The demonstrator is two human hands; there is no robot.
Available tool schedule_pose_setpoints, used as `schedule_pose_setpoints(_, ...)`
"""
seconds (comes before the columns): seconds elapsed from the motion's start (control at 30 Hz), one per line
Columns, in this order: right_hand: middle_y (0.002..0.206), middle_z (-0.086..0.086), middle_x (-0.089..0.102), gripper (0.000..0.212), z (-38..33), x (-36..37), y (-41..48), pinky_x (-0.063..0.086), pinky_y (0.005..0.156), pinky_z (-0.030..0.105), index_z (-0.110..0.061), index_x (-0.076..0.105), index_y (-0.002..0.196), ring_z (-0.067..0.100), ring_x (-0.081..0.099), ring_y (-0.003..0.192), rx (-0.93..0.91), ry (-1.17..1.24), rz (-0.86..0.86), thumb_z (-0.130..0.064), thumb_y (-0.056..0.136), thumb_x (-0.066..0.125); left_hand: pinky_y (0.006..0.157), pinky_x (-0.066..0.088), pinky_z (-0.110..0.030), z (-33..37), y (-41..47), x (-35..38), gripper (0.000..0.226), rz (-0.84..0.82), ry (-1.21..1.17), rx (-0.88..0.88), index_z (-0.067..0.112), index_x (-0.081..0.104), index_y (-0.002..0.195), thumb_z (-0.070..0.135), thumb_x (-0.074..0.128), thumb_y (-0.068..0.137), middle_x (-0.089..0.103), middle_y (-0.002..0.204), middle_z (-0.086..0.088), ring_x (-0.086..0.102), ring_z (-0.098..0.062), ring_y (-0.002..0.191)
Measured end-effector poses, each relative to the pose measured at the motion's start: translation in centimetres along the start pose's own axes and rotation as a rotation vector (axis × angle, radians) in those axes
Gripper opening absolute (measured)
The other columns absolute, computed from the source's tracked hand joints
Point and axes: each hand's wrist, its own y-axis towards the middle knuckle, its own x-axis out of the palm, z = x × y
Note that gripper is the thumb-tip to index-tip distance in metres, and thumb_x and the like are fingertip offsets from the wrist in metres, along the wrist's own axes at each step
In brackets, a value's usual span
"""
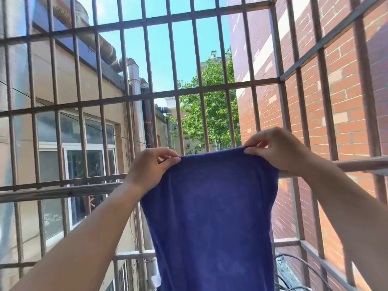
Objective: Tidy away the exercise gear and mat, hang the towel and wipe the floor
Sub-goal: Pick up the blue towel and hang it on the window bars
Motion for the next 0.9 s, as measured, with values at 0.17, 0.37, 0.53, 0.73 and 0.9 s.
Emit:
schedule_pose_setpoints(0.17, 0.078, -0.009, 0.07, 0.018, 0.5, 0.1, 1.6, 0.041, 0.059, 0.009, -0.02, 0.074, 0.086, 0.0, 0.062, 0.072, 0.07, -0.048, -0.092, -0.027, 0.07, 0.081, 0.07, 0.045, -0.026, -0.1, 1.6, 0.3, 0.006, -0.144, 0.136, -0.032, 0.032, 0.069, 0.079, 0.033, 0.074, 0.076, 0.065, 0.075, 0.015, 0.056, -0.002, 0.068)
schedule_pose_setpoints(0.37, 0.074, -0.015, 0.07, 0.014, -0.5, 0.4, -0.1, 0.048, 0.058, 0.016, -0.027, 0.075, 0.076, -0.001, 0.064, 0.069, 0.041, 0.03, -0.168, -0.039, 0.068, 0.079, 0.069, 0.048, -0.028, -1.5, 0.7, 0.7, 0.006, -0.075, 0.046, -0.096, 0.027, 0.07, 0.076, 0.032, 0.073, 0.078, 0.067, 0.075, 0.008, 0.06, -0.012, 0.069)
schedule_pose_setpoints(0.53, 0.073, -0.011, 0.07, 0.024, -1.1, 1.6, -1.6, 0.053, 0.064, 0.025, -0.03, 0.075, 0.078, 0.002, 0.064, 0.07, 0.0, -0.066, -0.179, -0.046, 0.061, 0.081, 0.063, 0.045, -0.025, -0.6, -0.1, 0.6, 0.013, -0.083, 0.054, -0.054, 0.022, 0.067, 0.082, 0.035, 0.064, 0.084, 0.066, 0.071, 0.007, 0.061, -0.01, 0.065)
schedule_pose_setpoints(0.73, 0.081, -0.015, 0.066, 0.025, -1.3, 2.4, -2.9, 0.049, 0.073, 0.026, -0.031, 0.072, 0.093, 0.008, 0.062, 0.079, 0.003, -0.051, -0.136, -0.045, 0.073, 0.073, 0.067, 0.039, -0.012, -0.6, -3.6, 0.4, 0.014, -0.085, 0.13, 0.071, 0.035, 0.067, 0.087, 0.041, 0.072, 0.076, 0.063, 0.085, 0.02, 0.057, 0.004, 0.08)
schedule_pose_setpoints(0.9, 0.082, -0.012, 0.069, 0.015, -1.2, 2.6, -3.3, 0.047, 0.073, 0.026, -0.03, 0.074, 0.091, 0.011, 0.063, 0.08, -0.022, -0.022, -0.079, -0.037, 0.078, 0.071, 0.072, 0.04, -0.017, -2.1, -4.7, -0.4, 0.03, -0.041, 0.142, 0.112, 0.04, 0.068, 0.098, 0.034, 0.078, 0.07, 0.062, 0.088, 0.022, 0.055, 0.001, 0.081)
